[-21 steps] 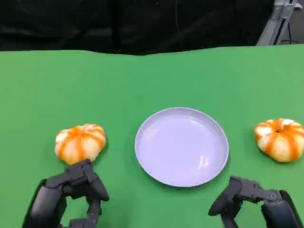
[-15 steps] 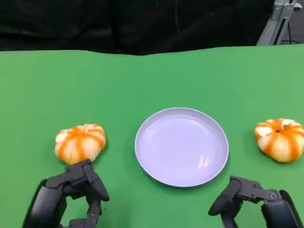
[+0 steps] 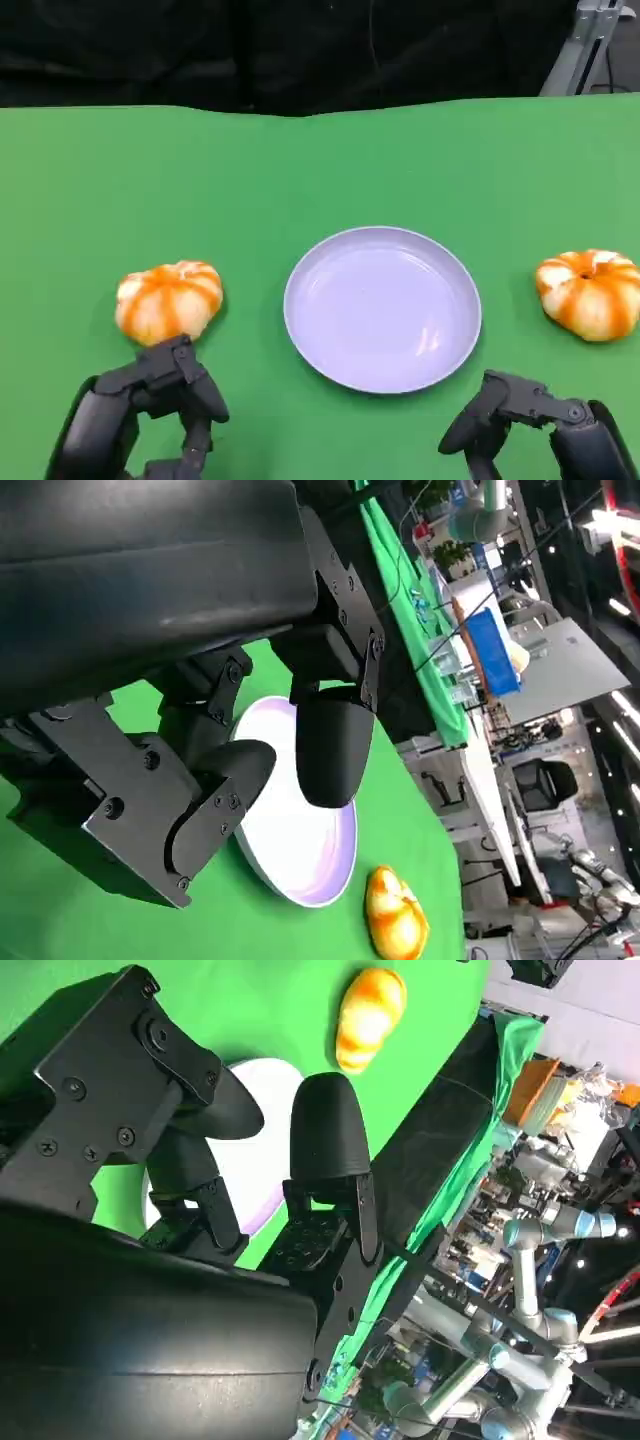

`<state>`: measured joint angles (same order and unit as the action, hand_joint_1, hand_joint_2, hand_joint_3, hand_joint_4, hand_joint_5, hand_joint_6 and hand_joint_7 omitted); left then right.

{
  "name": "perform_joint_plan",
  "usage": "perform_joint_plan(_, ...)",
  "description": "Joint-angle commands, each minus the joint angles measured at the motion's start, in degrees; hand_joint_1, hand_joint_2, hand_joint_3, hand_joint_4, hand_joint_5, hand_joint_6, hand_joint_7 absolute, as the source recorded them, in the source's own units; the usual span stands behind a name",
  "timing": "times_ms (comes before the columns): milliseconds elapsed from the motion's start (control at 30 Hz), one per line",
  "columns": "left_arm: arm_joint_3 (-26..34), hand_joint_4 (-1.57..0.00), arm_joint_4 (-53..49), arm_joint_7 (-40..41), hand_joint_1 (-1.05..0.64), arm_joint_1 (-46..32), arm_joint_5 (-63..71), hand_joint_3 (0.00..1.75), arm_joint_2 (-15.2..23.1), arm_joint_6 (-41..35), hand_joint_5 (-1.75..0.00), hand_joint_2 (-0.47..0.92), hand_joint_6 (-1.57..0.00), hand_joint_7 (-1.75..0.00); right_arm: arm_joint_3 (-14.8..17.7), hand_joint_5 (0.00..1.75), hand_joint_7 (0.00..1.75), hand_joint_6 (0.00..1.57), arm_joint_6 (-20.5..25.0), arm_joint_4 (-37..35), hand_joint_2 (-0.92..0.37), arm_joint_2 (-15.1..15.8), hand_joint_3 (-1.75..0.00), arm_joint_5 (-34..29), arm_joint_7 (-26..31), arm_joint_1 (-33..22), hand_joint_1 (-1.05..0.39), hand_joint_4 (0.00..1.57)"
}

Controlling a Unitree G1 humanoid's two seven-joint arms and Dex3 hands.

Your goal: Grasp the bread from the table and place it into the plate.

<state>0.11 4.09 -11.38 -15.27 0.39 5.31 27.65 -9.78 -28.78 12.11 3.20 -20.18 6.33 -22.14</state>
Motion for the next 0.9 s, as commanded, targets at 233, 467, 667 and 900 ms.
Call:
perform_joint_plan(233,1.5,-0.57,1.6,2.0,-0.22,6.4,10.7,0.21,6.9,-10.9,-0.77,0.89,-0.69,-0.29,-0.3,1.52,1.26,0.87,-0.6,-0.8,-0.23,-0.3,-1.42,0.6,0.5,0.5,0.05,0.85)
perform_joint_plan(467,-1.1,-0.28,5.4,2.0,-0.44,12.0,28.6,0.03,13.7,-23.1,-0.40,0.92,-0.37,-0.01,-0.4,1.52,1.26,0.88,-0.4,-1.0,-0.23,-0.5,-1.42,0.1,0.7,0.9,0.05,0.85)
perform_joint_plan(667,-6.3,-0.30,-0.6,4.4,-0.57,19.6,40.7,0.00,16.8,-27.4,-0.29,0.89,-0.30,0.00,-0.3,1.52,1.26,0.88,-0.7,-1.0,-0.23,-0.3,-1.42,0.5,0.6,0.8,0.06,0.85)
perform_joint_plan(900,-14.1,-0.30,-7.9,4.2,-0.62,27.2,51.4,0.01,16.7,-34.2,-0.25,0.91,-0.29,-0.01,-0.2,1.52,1.26,0.88,-1.3,-1.2,-0.24,-0.2,-1.40,0.1,0.8,0.6,0.06,0.86)
